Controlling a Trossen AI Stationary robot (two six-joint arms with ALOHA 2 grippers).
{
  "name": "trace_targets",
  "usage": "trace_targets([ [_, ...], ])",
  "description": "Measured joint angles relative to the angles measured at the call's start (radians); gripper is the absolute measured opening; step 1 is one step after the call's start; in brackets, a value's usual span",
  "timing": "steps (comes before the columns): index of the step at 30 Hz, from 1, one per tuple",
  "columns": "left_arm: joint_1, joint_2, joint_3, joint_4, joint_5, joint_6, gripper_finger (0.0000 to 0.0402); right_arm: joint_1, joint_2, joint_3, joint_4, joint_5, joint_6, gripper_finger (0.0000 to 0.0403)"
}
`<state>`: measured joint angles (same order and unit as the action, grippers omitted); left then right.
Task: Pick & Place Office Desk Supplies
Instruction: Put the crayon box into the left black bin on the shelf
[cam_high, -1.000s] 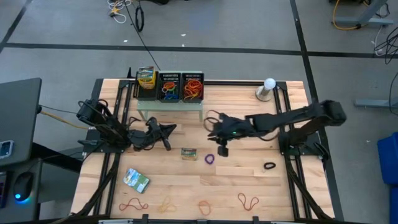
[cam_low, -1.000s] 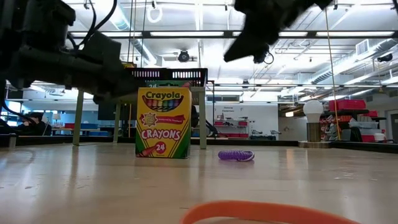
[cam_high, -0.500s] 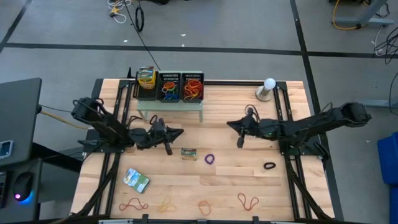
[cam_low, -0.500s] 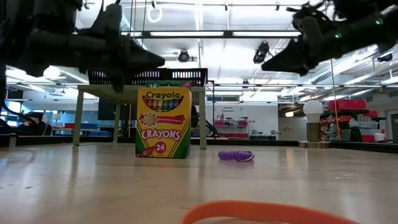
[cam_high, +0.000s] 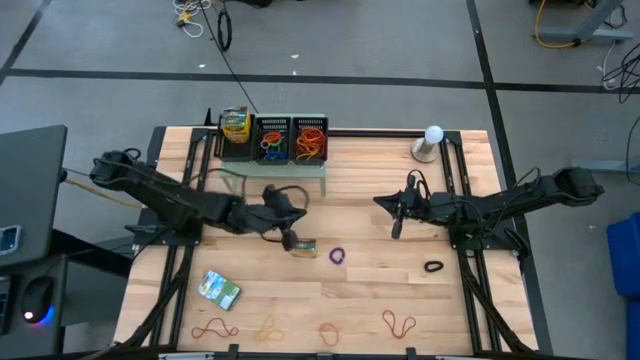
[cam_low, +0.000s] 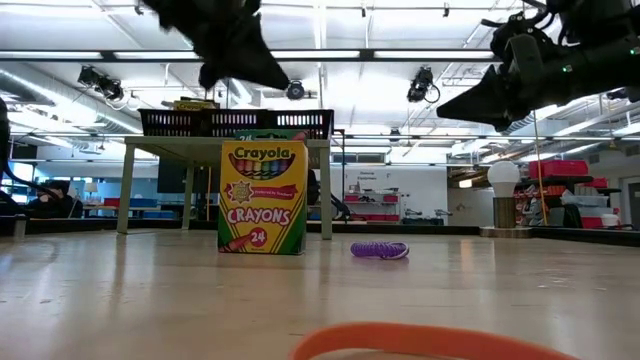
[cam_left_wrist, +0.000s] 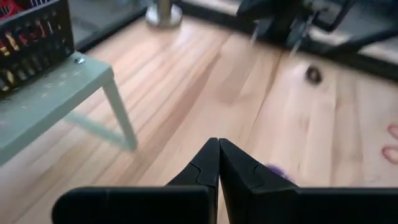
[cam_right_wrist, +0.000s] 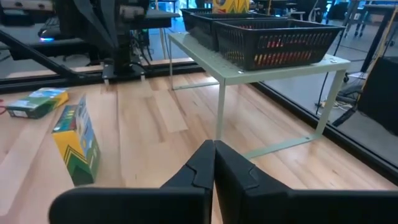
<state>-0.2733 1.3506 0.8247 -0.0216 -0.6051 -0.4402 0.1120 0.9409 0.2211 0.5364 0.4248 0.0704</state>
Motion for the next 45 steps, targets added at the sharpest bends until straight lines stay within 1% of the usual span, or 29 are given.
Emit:
trace_targets([
  [3, -0.001, 0.036, 0.170, -0.302, 0.020, -0.045, 0.0013, 0.000, 0.000, 0.000, -0.001, 0.000, 0.001, 0.0012],
  [6, 0.005, 0.096, 0.317, -0.494, 0.120, -0.064, 0.0029, 0.000, 0.000, 0.000, -0.001, -0.002, 0.001, 0.0008],
  [10, 0.024, 0.201, 0.477, -0.666, 0.286, -0.095, 0.0065, 0.000, 0.000, 0.000, -0.007, -0.002, 0.000, 0.0010],
  [12, 0.027, 0.260, 0.553, -0.726, 0.341, -0.094, 0.0087, 0.000, 0.001, 0.000, -0.009, -0.002, 0.000, 0.0012],
  [15, 0.026, 0.337, 0.663, -0.834, 0.373, -0.054, 0.0120, 0.000, 0.001, 0.000, -0.017, -0.002, 0.001, 0.0012],
  [19, 0.024, 0.439, 0.799, -0.979, 0.384, 0.012, 0.0166, 0.000, 0.001, 0.000, -0.026, -0.002, 0.002, 0.0012],
  [22, 0.025, 0.498, 0.867, -1.033, 0.432, 0.033, 0.0201, 0.000, 0.001, 0.000, -0.028, -0.002, 0.001, 0.0013],
  [24, 0.025, 0.527, 0.883, -1.029, 0.478, 0.046, 0.0224, 0.000, 0.001, 0.000, -0.028, -0.002, 0.000, 0.0013],
  [26, 0.020, 0.548, 0.885, -1.038, 0.491, 0.068, 0.0244, 0.000, 0.001, 0.000, -0.028, -0.002, 0.000, 0.0013],
  [29, 0.018, 0.569, 0.885, -1.077, 0.459, 0.105, 0.0268, 0.000, 0.001, 0.000, -0.028, -0.002, 0.000, 0.0013],
  [31, 0.024, 0.580, 0.885, -1.097, 0.436, 0.106, 0.0277, 0.000, 0.001, 0.000, -0.028, -0.002, 0.000, 0.0013],
  [37, 0.033, 0.581, 0.871, -1.071, 0.424, 0.126, 0.0281, 0.000, 0.001, 0.000, -0.024, -0.002, 0.000, 0.0013],
  [40, 0.033, 0.581, 0.819, -1.039, 0.425, 0.138, 0.0281, 0.000, 0.001, 0.000, -0.024, -0.001, 0.000, 0.0013],
  [45, 0.025, 0.581, 0.726, -0.954, 0.456, 0.164, 0.0278, 0.000, 0.001, 0.000, -0.024, -0.001, 0.000, 0.0013],
])
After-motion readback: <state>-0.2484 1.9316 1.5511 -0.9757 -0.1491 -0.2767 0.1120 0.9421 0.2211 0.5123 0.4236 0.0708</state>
